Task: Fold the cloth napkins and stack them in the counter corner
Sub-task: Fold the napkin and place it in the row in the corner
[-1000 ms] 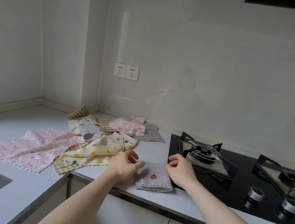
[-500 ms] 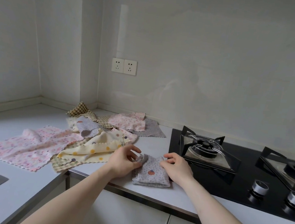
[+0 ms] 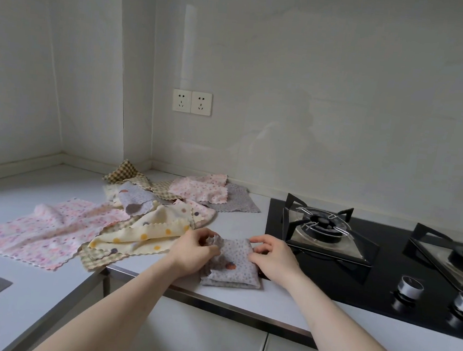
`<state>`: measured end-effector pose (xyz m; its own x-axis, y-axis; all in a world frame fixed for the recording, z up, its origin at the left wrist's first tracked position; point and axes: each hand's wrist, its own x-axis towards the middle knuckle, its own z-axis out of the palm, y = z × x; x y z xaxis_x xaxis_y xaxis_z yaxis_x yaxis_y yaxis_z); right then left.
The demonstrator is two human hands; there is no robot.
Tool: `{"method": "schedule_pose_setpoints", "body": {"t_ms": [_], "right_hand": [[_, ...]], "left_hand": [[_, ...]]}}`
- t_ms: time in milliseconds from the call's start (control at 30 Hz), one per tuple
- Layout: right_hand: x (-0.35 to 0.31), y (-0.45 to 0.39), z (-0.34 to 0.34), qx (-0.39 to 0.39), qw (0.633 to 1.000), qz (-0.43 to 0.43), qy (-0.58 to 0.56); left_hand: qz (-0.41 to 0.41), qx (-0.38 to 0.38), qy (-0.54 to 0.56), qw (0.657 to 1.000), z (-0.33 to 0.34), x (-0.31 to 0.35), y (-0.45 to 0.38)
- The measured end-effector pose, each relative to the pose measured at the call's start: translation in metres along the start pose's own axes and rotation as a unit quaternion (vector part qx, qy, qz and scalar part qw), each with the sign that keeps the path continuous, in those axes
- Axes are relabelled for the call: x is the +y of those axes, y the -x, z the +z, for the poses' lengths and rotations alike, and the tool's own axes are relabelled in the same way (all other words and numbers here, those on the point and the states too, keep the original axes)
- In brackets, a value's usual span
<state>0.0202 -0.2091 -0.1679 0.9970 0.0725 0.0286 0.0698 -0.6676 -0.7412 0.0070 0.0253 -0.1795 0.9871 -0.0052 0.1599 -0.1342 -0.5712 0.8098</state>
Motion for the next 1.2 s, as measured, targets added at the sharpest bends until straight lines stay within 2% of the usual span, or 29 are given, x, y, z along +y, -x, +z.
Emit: {"method": "schedule_pose_setpoints", "body": {"t_ms": [100, 267, 433, 600, 867, 1000, 1200], "right_hand": [[0.003, -0.006, -0.003, -0.034, 0.999, 0.001, -0.024], [0.003, -0.013, 0.000, -0.054, 0.998, 0.005, -0.026], [0.003, -0.008, 0.003, 0.000, 0.999, -0.018, -0.050], [0.002, 0.003, 0.004, 0.056, 0.990, -0.075, -0.106], [0.009, 0.010, 0.013, 0.141, 0.975, -0.153, -0.080], [0.006, 0.016, 0.014, 0.156, 0.970, -0.167, -0.078], [0.003, 0.019, 0.015, 0.137, 0.981, -0.135, -0.003]], "left_hand": [[-0.005, 0.005, -0.007, 1.000, 0.001, 0.000, 0.001], [0.043, 0.022, 0.029, 0.998, -0.001, 0.003, 0.007], [0.061, 0.019, 0.055, 0.996, -0.003, 0.002, 0.007], [0.060, 0.044, 0.035, 0.997, -0.002, 0.001, 0.006], [0.071, 0.067, 0.054, 0.994, -0.002, 0.003, 0.008], [0.067, 0.074, 0.053, 0.994, -0.001, 0.004, 0.009], [0.052, 0.074, -0.020, 0.996, 0.001, 0.002, 0.007]]}}
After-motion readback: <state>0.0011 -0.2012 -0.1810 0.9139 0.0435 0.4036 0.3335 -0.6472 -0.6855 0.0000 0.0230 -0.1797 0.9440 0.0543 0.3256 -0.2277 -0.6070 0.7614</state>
